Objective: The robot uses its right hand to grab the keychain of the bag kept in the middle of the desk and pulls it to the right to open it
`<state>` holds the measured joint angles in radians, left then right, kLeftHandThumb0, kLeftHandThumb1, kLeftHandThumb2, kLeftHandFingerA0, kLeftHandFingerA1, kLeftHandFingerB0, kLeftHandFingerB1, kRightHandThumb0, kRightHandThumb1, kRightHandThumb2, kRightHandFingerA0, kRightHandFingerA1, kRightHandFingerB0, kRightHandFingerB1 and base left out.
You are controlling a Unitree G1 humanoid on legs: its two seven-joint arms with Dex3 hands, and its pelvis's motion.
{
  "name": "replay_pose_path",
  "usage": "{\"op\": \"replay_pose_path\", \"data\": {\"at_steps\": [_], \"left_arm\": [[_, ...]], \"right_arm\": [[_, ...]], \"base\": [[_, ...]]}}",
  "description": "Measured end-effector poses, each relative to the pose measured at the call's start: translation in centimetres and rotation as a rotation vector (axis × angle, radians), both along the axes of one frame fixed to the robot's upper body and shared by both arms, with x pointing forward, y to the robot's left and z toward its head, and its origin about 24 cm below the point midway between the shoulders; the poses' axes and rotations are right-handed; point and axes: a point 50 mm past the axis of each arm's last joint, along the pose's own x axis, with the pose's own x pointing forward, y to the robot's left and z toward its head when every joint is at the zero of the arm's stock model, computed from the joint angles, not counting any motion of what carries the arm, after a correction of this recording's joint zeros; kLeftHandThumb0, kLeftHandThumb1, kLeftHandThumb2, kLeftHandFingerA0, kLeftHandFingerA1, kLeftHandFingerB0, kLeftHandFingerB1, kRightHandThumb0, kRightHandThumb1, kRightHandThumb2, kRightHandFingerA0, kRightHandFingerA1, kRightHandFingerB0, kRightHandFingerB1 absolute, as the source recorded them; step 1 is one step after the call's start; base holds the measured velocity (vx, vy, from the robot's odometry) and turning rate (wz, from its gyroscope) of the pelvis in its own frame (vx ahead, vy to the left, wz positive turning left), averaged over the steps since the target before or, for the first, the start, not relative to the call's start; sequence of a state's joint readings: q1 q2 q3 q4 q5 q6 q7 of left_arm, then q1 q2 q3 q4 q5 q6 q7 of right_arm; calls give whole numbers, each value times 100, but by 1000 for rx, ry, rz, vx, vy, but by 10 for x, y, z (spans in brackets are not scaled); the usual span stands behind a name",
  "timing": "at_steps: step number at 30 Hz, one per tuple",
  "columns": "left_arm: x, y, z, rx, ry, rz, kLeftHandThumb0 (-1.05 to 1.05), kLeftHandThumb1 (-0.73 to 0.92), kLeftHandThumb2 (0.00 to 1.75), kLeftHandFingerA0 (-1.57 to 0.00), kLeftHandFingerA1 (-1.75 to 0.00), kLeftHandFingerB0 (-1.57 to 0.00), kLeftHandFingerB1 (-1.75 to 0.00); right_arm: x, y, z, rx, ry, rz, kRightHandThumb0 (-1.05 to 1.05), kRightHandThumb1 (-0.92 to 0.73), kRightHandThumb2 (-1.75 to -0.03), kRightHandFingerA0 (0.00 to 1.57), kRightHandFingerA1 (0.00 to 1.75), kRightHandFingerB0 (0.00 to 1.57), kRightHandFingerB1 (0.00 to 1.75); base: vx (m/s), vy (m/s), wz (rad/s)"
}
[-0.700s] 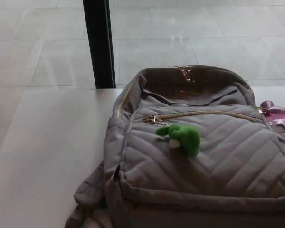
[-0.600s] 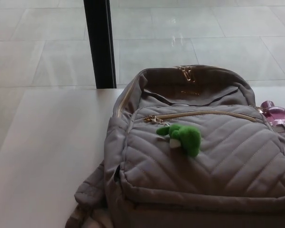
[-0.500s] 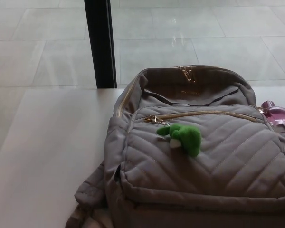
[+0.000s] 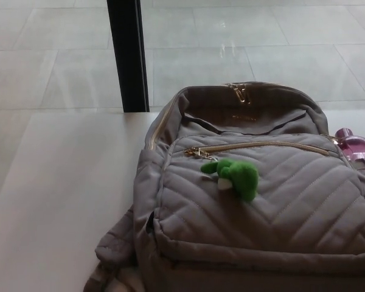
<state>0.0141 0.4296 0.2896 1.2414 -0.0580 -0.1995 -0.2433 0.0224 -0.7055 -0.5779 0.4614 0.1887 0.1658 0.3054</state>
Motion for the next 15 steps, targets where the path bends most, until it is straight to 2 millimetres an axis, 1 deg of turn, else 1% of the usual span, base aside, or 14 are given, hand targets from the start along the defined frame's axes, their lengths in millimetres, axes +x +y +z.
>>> {"op": "replay_pose_path", "data": {"at_steps": [1,2,3,4,5,6,7,8,9,10,12,13,14,15], "left_arm": [[0,0,0,0,0,0,-50,58,58,-65,-55,-57,-43],[0,0,0,0,1,0,-50,58,58,-65,-55,-57,-43],[0,0,0,-1,1,0,-51,58,58,-64,-54,-57,-43],[0,0,0,-1,1,0,-51,58,58,-64,-54,-57,-43],[0,0,0,-1,1,0,-51,58,58,-64,-54,-56,-43],[0,0,0,-1,1,0,-52,58,58,-64,-55,-57,-43],[0,-1,0,-2,0,0,-52,58,58,-64,-55,-57,-43],[0,-1,0,-2,0,0,-53,58,58,-66,-56,-59,-43],[0,-1,-1,-2,0,-1,-53,58,58,-66,-56,-59,-43],[0,-1,-1,-2,0,-1,-53,58,58,-66,-55,-58,-42],[0,-1,-1,-2,1,-2,-54,58,58,-68,-54,-61,-42],[0,-1,-1,-2,2,-2,-52,58,58,-65,-52,-59,-42],[0,-1,-1,-3,2,-3,-52,58,58,-65,-52,-59,-42],[0,-1,-1,-3,2,-3,-53,58,58,-67,-54,-58,-42]], "right_arm": [[8,5,8,-14,-33,27,-73,-52,-87,33,53,16,42],[13,9,14,-25,-55,48,-73,-52,-87,33,53,16,42],[23,17,23,-41,-94,86,-68,-64,-60,42,45,25,31],[31,25,31,-53,-128,121,-68,-64,-60,42,45,25,31],[37,32,36,-60,-153,147,-69,-64,-60,49,50,28,31],[44,40,42,-64,-186,180,-76,-53,-87,41,57,18,43],[49,47,46,-67,-208,206,-76,-53,-87,41,57,18,43],[53,54,51,-69,-232,231,-67,-65,-60,44,50,25,30],[58,63,56,-71,-259,263,-67,-65,-60,44,50,25,30],[61,67,58,-73,-270,277,-74,-53,-90,38,59,15,43],[71,87,70,-79,-325,345,-72,-53,-89,37,58,14,43],[76,97,76,-81,-352,383,-77,-54,-88,41,58,18,43],[81,109,82,-79,-381,420,-77,-54,-88,41,58,18,43],[85,119,87,-78,-406,456,-75,-62,-59,55,51,25,30]], "base": [[0,0,0],[0,0,0],[0,0,0],[0,0,0],[0,0,0],[0,0,0],[0,0,0],[0,0,0],[0,0,0],[0,0,0],[0,0,0],[0,0,0],[0,0,0],[0,0,0]]}}
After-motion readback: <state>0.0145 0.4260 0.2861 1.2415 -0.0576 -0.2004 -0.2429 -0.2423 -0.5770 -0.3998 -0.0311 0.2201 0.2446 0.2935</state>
